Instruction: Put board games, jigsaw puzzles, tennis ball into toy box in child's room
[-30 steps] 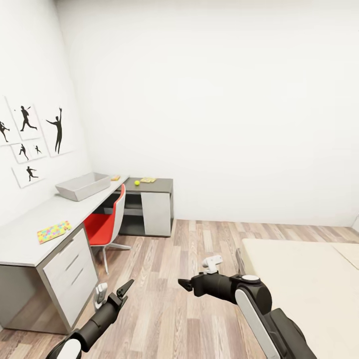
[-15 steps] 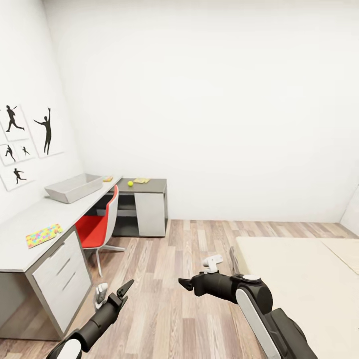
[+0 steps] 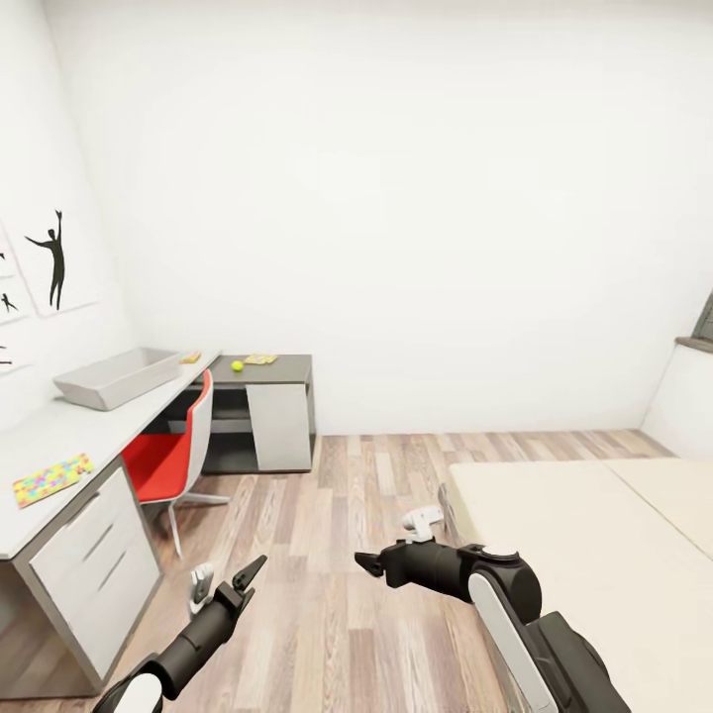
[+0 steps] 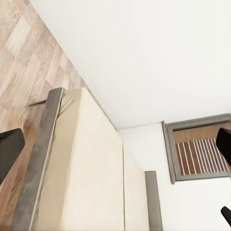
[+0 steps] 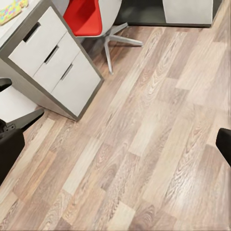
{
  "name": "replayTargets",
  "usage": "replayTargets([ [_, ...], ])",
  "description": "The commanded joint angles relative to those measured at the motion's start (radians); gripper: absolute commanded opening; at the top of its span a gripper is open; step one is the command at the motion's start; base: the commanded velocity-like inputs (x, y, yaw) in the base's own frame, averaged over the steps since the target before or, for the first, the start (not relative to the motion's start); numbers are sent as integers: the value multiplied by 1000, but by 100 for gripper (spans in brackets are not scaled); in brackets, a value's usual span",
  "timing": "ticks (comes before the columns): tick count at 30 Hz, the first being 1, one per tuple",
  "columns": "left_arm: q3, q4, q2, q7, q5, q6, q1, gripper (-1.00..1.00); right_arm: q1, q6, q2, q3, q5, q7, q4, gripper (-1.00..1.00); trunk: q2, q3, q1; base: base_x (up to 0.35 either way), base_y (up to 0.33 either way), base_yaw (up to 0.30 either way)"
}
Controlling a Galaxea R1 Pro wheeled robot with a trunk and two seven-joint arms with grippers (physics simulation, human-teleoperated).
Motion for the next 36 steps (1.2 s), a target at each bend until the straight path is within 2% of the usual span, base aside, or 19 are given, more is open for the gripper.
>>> replayTargets([
  [1,2,0,0,-1,9,9,0,100,-1,3,0,1,7,7,0,100,-1,-1,0,0,0,-191],
  [12,2,0,0,-1,8,9,1,100,0,2,-1,0,7,7,-2,100,-1,-4,0,0,0,-90],
  [36,1,0,0,-1,7,8,1,100,2,2,0,2,7,7,-7,100,-1,-5,0,0,0,-10],
])
